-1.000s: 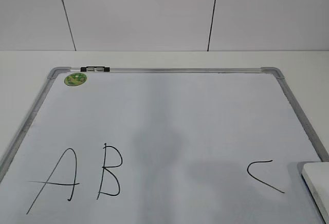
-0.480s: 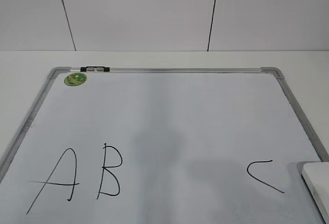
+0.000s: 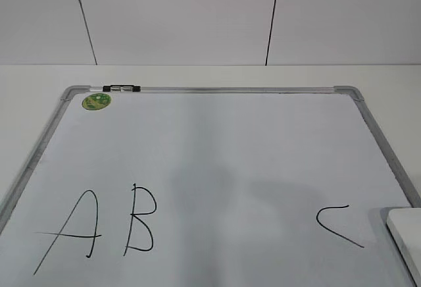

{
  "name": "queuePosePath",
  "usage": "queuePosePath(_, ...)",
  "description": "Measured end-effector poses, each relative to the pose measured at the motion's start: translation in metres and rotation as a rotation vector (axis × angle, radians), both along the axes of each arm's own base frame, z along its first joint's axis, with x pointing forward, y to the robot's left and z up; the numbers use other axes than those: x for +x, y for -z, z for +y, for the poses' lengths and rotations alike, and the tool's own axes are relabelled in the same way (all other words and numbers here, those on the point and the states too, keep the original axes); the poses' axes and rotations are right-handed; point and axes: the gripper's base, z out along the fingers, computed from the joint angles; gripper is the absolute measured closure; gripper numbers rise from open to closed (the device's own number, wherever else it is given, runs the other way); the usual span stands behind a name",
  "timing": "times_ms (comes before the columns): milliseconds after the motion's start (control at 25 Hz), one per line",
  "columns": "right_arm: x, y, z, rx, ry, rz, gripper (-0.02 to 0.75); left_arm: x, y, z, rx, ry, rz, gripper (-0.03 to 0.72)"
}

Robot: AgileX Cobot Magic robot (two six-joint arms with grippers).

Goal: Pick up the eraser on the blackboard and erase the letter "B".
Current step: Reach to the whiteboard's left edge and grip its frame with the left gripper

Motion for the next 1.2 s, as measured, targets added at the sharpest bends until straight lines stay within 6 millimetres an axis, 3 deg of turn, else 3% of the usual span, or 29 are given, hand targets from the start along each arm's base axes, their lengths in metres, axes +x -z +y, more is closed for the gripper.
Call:
queuePosePath(320,0.027,-0.004,0.006,0.080,-0.001,0.185,0.153,0.063,-0.026,-0.010,-0.024,-0.046,0.281,0.447)
queuePosePath(520,0.039,-0.017,0.007,0.087,-0.003,0.194,0.153,0.110,-0.028,-0.017,-0.007,-0.056,0.422,0.447)
queuePosePath(840,0.055,-0.014,0.007,0.089,0.000,0.274,0.153,0.195,-0.013,-0.028,0.034,-0.069,0.600,0.452)
queuePosePath(1200,0.061,-0.011,0.007,0.089,0.003,0.314,0.154,0.287,0.023,-0.031,0.186,-0.082,0.695,0.453)
